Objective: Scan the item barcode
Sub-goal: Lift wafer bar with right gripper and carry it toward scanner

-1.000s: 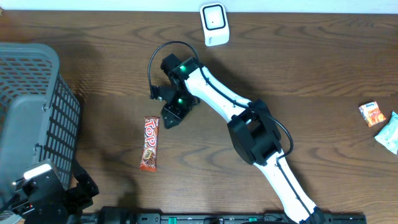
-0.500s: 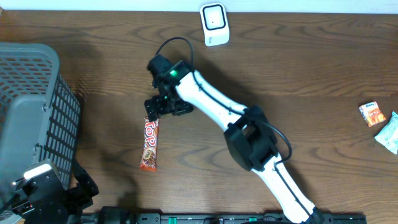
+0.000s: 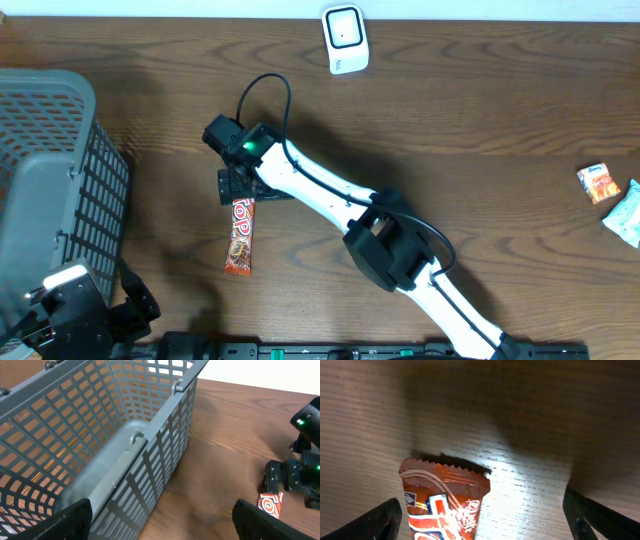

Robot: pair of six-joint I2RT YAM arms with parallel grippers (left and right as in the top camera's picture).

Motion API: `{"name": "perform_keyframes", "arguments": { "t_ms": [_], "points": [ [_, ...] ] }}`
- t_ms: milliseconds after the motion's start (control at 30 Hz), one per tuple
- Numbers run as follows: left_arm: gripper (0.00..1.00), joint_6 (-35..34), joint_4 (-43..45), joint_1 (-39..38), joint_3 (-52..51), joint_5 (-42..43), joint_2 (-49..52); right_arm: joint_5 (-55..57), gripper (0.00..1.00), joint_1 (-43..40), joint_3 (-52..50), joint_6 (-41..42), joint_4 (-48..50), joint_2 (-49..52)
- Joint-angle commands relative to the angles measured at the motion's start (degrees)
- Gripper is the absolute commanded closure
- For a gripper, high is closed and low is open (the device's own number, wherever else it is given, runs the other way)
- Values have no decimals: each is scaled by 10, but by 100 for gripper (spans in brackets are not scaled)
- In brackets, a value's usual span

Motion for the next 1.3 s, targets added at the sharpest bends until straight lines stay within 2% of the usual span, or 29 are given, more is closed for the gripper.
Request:
{"name": "perform_keyframes", "arguments": {
  "t_ms": [0,67,200,300,367,400,467,533,633,767,933,1033,1267],
  "points": [
    [10,-3,-1,2,-1,-1,-3,-29,1,24,-23,53,9,58],
    [10,-3,-1,2,-1,-1,-3,-28,2,31,-23,53,19,58],
    [10,-3,-1,2,-1,-1,-3,-21,11,42,-23,53,30,63],
    [10,-3,-3,2,-1,-1,-3,-19,24,45,-23,53,30,75],
    [10,-3,-3,2,-1,-1,-3,-14,39,44,-23,53,28,85],
    [10,-3,-3,2,-1,-1,-3,-12,49,43,-23,52,25,86],
    [10,-3,-7,2,-1,-1,-3,-1,61,37,-23,43,24,91],
    [10,-3,-14,2,-1,-1,-3,9,67,30,-23,22,26,91],
    [10,-3,-21,2,-1,-1,-3,13,80,14,-13,-18,10,87],
    [10,-3,-24,2,-1,-1,-3,2,97,-23,33,-72,-81,71],
    [10,-3,-24,2,-1,-1,-3,-42,99,-68,86,-204,-164,44],
    [10,-3,-24,2,-1,-1,-3,-30,99,-88,93,-258,-162,21],
    [10,-3,-24,2,-1,-1,-3,111,99,-105,93,-246,-102,-26]
  ]
}}
